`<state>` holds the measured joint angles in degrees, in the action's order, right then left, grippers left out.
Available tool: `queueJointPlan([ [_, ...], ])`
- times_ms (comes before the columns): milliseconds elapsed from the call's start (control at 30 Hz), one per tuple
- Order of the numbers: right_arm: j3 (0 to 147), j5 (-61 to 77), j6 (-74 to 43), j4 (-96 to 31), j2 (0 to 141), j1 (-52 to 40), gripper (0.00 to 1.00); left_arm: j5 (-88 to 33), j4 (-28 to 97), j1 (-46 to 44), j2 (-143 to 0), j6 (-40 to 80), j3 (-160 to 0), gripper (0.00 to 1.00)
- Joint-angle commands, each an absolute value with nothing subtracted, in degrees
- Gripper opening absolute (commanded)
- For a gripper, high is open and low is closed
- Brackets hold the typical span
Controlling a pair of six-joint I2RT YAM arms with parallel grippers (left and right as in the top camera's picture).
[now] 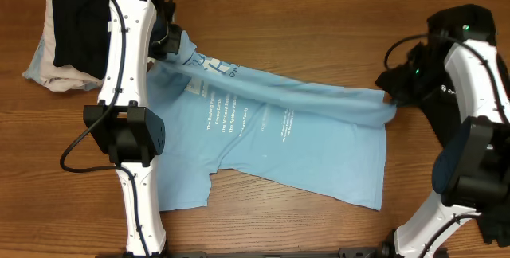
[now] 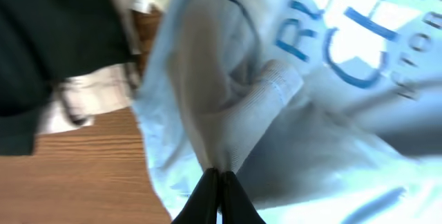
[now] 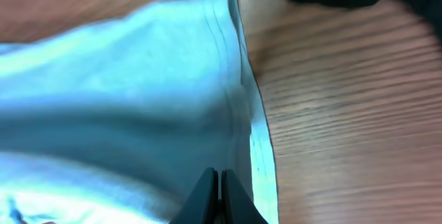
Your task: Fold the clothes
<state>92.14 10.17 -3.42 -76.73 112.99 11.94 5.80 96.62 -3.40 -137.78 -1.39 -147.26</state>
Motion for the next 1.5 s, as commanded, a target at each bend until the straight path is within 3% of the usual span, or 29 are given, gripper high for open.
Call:
queueJointPlan([
  [0, 89.27, 11.27, -3.57, -75.55, 112.07, 11.38, 0.04, 1.43, 96.82, -4.05, -136.0, -3.03, -144.2, 0.04],
  [133, 89.1, 11.22, -2.74, -75.44, 112.07, 11.09, 0.04, 1.43, 96.82, -4.25, -136.0, -3.05, -138.69, 0.14],
  [300, 89.1, 11.27, -2.74, -75.48, 112.07, 11.09, 0.19, 1.45, 96.84, -4.25, -136.0, -3.25, -132.44, 0.37],
  [400, 89.1, 11.25, -2.72, -75.48, 112.07, 11.09, 0.34, 1.45, 96.84, -4.25, -136.0, -3.73, -130.58, 0.47],
  [533, 89.1, 11.27, -1.28, -74.98, 112.07, 11.09, 0.64, 1.58, 96.38, -4.25, -136.0, -4.56, -130.63, 0.59],
  [600, 89.1, 11.29, -0.08, -73.6, 112.07, 11.09, 0.69, 1.69, 95.31, -4.25, -136.0, -4.78, -131.0, 0.64],
  [800, 89.1, 11.27, 0.27, -67.35, 112.09, 10.83, 0.7, 1.37, 86.48, -4.54, -135.98, -7.38, -131.09, 0.75],
  [1000, 88.77, 11.25, 0.23, -62.96, 112.25, 9.1, 0.56, 1.39, 77.17, -5.48, -136.0, -7.75, -131.09, 0.79],
  [1100, 87.2, 10.59, -1.3, -60.4, 112.25, 8.29, 0.56, 1.85, 73.73, -5.82, -136.0, -8.29, -131.09, 0.91],
  [1133, 85.97, 9.56, -2.5, -58.92, 112.25, 7.99, 0.56, 2.17, 72.82, -5.91, -136.0, -8.47, -131.09, 1.0],
  [1467, 75.61, 7.11, -7.99, -46.04, 112.31, 7.79, 0.57, 3.18, 71.4, -5.93, -135.68, -7.44, -138.93, 1.0],
])
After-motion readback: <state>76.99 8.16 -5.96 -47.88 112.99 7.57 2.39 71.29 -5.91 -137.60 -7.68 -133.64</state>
